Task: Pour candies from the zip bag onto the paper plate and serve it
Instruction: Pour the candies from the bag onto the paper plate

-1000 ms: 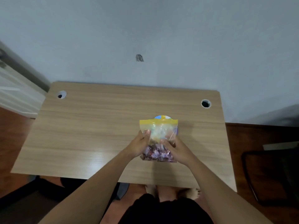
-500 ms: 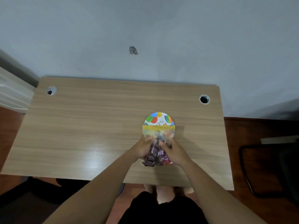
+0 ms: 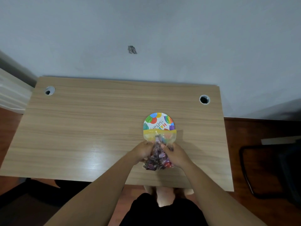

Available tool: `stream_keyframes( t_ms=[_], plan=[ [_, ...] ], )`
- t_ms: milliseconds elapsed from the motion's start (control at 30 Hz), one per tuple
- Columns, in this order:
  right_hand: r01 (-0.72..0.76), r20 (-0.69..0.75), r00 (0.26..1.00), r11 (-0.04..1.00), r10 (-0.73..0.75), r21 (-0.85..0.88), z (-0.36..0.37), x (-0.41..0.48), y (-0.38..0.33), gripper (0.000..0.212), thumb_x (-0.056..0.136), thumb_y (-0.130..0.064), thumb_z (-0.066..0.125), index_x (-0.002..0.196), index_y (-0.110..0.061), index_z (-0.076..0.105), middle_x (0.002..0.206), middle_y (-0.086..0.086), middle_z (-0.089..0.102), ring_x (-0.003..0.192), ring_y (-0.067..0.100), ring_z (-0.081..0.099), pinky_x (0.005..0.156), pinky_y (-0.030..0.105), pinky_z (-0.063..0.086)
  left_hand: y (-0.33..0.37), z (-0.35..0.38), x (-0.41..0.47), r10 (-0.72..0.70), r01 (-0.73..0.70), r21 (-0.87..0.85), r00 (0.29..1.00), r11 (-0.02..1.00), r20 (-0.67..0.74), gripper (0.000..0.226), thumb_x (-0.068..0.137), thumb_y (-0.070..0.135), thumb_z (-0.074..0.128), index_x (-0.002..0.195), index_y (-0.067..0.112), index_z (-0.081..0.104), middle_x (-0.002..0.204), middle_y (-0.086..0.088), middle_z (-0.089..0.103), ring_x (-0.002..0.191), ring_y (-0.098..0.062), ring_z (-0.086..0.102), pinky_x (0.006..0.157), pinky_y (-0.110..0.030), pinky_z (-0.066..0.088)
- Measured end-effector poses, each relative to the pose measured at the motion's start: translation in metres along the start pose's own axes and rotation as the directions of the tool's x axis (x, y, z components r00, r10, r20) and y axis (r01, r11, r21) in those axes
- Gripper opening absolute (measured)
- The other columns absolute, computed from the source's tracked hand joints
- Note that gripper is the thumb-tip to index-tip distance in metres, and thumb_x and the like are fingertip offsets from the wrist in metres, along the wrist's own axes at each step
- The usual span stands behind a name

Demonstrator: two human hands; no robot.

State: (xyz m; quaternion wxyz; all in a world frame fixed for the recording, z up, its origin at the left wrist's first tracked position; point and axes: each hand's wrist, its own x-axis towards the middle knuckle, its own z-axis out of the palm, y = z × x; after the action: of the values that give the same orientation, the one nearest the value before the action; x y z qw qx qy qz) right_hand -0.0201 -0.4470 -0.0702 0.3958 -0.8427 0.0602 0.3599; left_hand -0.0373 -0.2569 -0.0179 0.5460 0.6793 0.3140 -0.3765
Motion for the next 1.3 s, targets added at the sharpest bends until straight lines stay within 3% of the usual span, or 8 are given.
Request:
stream_keyframes(
  t_ms=[167, 333, 433, 633, 800, 900, 1100, 1300],
  plan=[
    [0.011, -0.005, 1.0, 1.0, -0.011, -0.011, 0.0, -0.001, 0.004, 0.076, 0.081, -0.085, 0.049, 0.109, -0.018, 0.072, 0.097, 0.0, 0.08, 0.094, 0.022, 0.075, 0.09, 0.043, 0.061, -0.007, 0.0, 0.007, -0.028, 0.027, -0.027, 0.999, 0.999, -0.036, 0.038, 0.106, 0.047, 0.047, 0.115, 0.018, 0.071, 0.079, 0.001, 0.061, 0.072, -0.017, 0.056, 0.071, -0.029, 0.05],
    [0.026, -0.011, 1.0, 0.999, -0.026, -0.029, 0.0, -0.005, 0.0, 0.046, 0.102, -0.057, 0.061, 0.115, -0.015, 0.076, 0.107, 0.007, 0.081, 0.102, 0.027, 0.073, 0.083, 0.034, 0.053, -0.016, 0.001, 0.015, -0.03, 0.028, -0.042, 0.998, 0.999, -0.055, 0.046, 0.102, 0.058, 0.053, 0.117, 0.019, 0.075, 0.086, -0.002, 0.067, 0.081, -0.021, 0.061, 0.08, -0.034, 0.053],
    [0.045, -0.008, 0.999, 0.999, -0.045, -0.027, 0.001, -0.006, 0.001, 0.043, 0.104, -0.053, 0.062, 0.12, -0.015, 0.075, 0.11, 0.005, 0.08, 0.105, 0.026, 0.072, 0.08, 0.03, 0.046, -0.02, 0.001, 0.017, -0.036, 0.034, -0.052, 0.998, 0.998, -0.053, 0.045, 0.102, 0.058, 0.052, 0.111, 0.019, 0.073, 0.096, -0.006, 0.069, 0.086, -0.026, 0.063, 0.081, -0.036, 0.052],
    [0.029, 0.007, 1.0, 0.999, -0.029, -0.032, 0.0, -0.008, 0.002, 0.038, 0.103, -0.057, 0.06, 0.099, -0.022, 0.073, 0.091, -0.003, 0.075, 0.095, 0.023, 0.072, 0.075, 0.032, 0.046, -0.023, 0.003, 0.016, -0.027, 0.025, -0.043, 0.998, 0.999, -0.049, 0.05, 0.102, 0.059, 0.052, 0.111, 0.014, 0.072, 0.084, -0.003, 0.066, 0.083, -0.025, 0.063, 0.084, -0.037, 0.053],
    [0.034, -0.005, 0.999, 0.998, -0.035, -0.049, 0.0, -0.007, 0.004, 0.042, 0.103, -0.055, 0.061, 0.082, -0.02, 0.069, 0.078, -0.001, 0.072, 0.084, 0.024, 0.071, 0.07, 0.033, 0.047, -0.027, 0.002, 0.018, -0.011, 0.01, -0.015, 0.998, 1.0, -0.058, 0.051, 0.103, 0.057, 0.051, 0.103, 0.012, 0.075, 0.081, -0.003, 0.068, 0.08, -0.025, 0.064, 0.08, -0.036, 0.052],
    [0.059, -0.006, 0.998, 0.996, -0.06, -0.074, -0.001, -0.007, 0.004, 0.044, 0.104, -0.052, 0.06, 0.083, -0.015, 0.071, 0.079, 0.004, 0.075, 0.082, 0.026, 0.072, 0.069, 0.033, 0.046, -0.029, 0.001, 0.02, 0.004, -0.005, -0.012, 0.999, 1.0, -0.052, 0.052, 0.105, 0.055, 0.05, 0.105, 0.01, 0.076, 0.087, -0.005, 0.073, 0.08, -0.022, 0.067, 0.078, -0.033, 0.053],
    [0.043, -0.016, 0.999, 0.997, -0.044, -0.066, 0.001, -0.004, 0.007, 0.05, 0.1, -0.061, 0.059, 0.085, -0.014, 0.07, 0.077, 0.004, 0.075, 0.076, 0.021, 0.073, 0.068, 0.033, 0.048, -0.025, 0.002, 0.015, 0.022, -0.026, -0.044, 0.997, 0.999, -0.071, 0.042, 0.108, 0.047, 0.051, 0.091, 0.016, 0.073, 0.07, 0.001, 0.065, 0.063, -0.015, 0.06, 0.06, -0.024, 0.046],
    [0.039, -0.028, 0.999, 0.999, -0.04, -0.025, 0.0, -0.005, 0.008, 0.061, 0.089, -0.075, 0.057, 0.1, -0.018, 0.075, 0.082, -0.004, 0.073, 0.081, 0.017, 0.07, 0.071, 0.032, 0.049, -0.032, -0.001, 0.019, 0.039, -0.043, -0.089, 0.998, 0.995, -0.055, 0.046, 0.106, 0.049, 0.053, 0.102, 0.01, 0.077, 0.075, -0.005, 0.064, 0.069, -0.023, 0.055, 0.07, -0.034, 0.041]
  ],
)
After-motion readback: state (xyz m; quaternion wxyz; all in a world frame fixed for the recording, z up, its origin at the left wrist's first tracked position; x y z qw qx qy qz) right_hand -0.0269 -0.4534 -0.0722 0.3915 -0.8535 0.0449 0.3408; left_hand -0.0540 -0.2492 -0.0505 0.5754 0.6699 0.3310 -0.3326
